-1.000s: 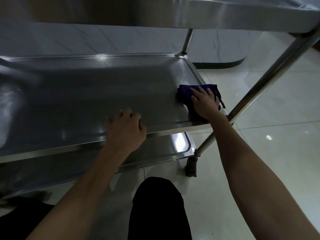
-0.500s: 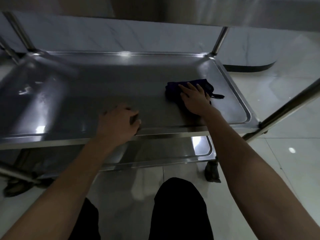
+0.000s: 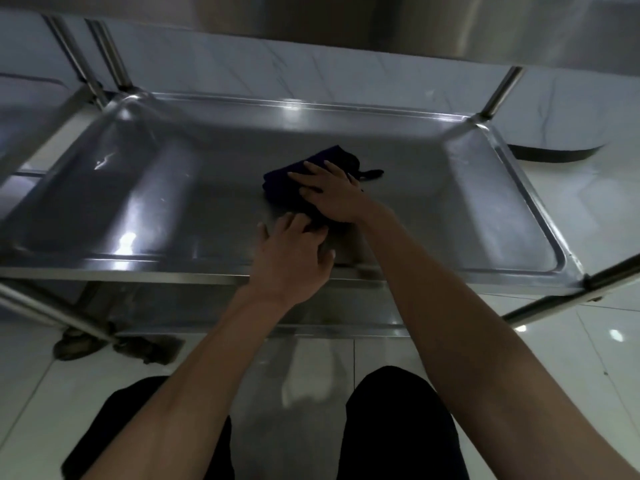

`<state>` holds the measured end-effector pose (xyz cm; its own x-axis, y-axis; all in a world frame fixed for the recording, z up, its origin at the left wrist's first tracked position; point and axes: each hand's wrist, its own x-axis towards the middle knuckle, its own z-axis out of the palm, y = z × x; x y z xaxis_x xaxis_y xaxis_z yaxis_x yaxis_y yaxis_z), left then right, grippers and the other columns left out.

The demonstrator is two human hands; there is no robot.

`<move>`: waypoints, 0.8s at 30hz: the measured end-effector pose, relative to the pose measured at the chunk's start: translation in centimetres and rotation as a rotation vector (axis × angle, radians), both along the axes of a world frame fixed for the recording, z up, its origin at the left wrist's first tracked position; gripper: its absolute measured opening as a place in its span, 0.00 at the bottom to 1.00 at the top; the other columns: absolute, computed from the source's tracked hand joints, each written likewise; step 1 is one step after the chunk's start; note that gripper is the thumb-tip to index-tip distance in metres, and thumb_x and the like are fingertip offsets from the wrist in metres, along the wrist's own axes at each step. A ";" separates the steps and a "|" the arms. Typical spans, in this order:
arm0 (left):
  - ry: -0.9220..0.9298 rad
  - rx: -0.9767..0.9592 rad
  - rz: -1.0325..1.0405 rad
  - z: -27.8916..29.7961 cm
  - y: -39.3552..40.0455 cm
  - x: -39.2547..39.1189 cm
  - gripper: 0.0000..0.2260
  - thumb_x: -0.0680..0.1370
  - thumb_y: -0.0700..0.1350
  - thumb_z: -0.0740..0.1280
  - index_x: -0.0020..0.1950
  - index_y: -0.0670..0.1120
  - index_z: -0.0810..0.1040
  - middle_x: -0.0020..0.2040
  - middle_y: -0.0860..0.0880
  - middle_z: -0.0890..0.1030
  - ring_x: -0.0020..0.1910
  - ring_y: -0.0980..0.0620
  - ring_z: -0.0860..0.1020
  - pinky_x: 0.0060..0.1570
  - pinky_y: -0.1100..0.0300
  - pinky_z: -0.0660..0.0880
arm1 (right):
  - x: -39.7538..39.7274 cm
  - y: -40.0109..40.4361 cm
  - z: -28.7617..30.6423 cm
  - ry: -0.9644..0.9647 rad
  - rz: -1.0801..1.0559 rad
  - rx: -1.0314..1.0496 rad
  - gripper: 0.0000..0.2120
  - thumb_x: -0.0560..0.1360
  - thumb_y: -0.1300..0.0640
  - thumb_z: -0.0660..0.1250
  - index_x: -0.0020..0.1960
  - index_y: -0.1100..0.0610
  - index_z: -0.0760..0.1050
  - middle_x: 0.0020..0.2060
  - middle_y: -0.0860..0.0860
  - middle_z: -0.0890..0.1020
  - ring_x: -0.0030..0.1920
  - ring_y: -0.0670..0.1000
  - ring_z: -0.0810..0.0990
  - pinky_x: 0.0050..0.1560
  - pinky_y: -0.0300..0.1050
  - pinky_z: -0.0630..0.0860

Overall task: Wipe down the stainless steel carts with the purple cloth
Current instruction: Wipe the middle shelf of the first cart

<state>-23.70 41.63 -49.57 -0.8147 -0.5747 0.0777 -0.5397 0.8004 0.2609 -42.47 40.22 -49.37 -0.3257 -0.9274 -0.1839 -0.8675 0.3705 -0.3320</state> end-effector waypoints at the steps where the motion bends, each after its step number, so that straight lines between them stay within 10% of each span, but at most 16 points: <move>1: 0.007 0.000 0.005 -0.1 0.1 0.1 0.22 0.81 0.59 0.58 0.72 0.55 0.73 0.71 0.51 0.70 0.72 0.47 0.64 0.71 0.37 0.61 | 0.2 -0.1 0.1 0.004 0.018 -0.025 0.22 0.85 0.45 0.49 0.78 0.38 0.57 0.81 0.46 0.53 0.81 0.52 0.44 0.79 0.55 0.38; 15: -0.081 0.025 -0.094 2.0 4.8 -5.1 0.20 0.76 0.45 0.67 0.68 0.54 0.76 0.71 0.50 0.69 0.74 0.46 0.63 0.70 0.33 0.59 | -7.3 6.7 0.0 0.081 -0.157 -0.196 0.21 0.85 0.48 0.54 0.77 0.48 0.64 0.79 0.53 0.62 0.79 0.53 0.54 0.75 0.40 0.43; 24: -0.111 0.045 0.070 2.0 7.3 -8.2 0.17 0.80 0.59 0.59 0.60 0.50 0.79 0.65 0.45 0.75 0.70 0.40 0.67 0.66 0.29 0.61 | -15.9 16.7 -0.1 0.137 -0.518 -0.161 0.22 0.85 0.45 0.53 0.78 0.42 0.61 0.80 0.50 0.59 0.79 0.57 0.53 0.78 0.59 0.51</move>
